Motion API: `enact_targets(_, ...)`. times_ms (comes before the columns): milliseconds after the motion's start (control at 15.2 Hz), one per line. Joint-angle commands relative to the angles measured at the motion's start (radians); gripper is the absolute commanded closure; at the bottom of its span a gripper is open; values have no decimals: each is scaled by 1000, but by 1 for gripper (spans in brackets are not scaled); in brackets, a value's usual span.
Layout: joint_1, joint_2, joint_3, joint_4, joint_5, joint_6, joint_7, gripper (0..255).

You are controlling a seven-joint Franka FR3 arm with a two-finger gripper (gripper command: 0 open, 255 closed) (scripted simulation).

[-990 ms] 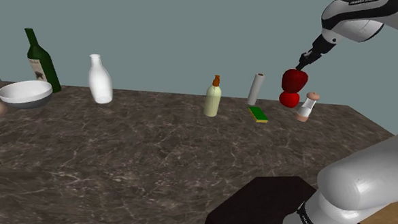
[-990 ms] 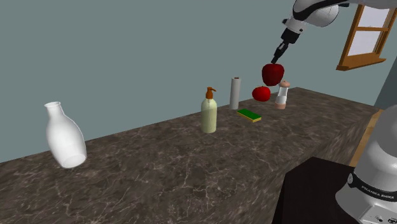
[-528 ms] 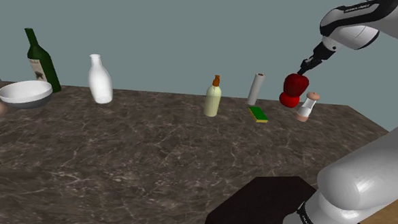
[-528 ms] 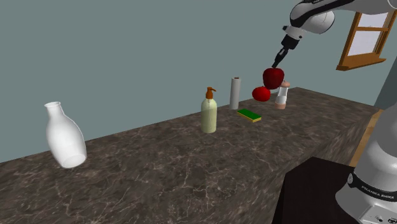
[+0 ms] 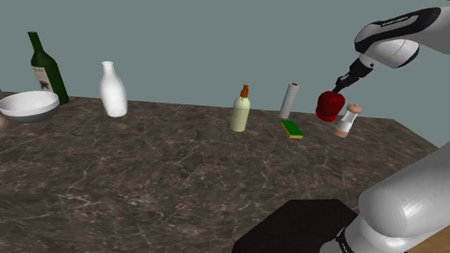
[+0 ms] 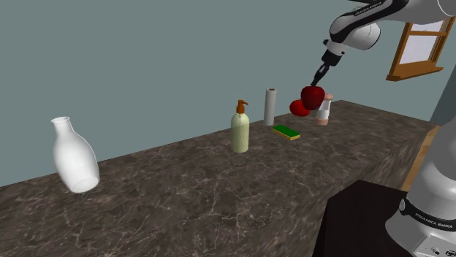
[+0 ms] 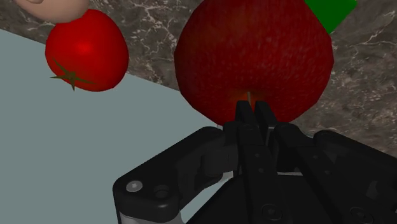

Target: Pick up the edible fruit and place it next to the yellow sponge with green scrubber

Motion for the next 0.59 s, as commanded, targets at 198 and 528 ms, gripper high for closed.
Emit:
enact_targets(198,3,19,-8,-49,26,63,-31,255)
enact_targets(528,9,44,-16,-92,60,124,-65,255)
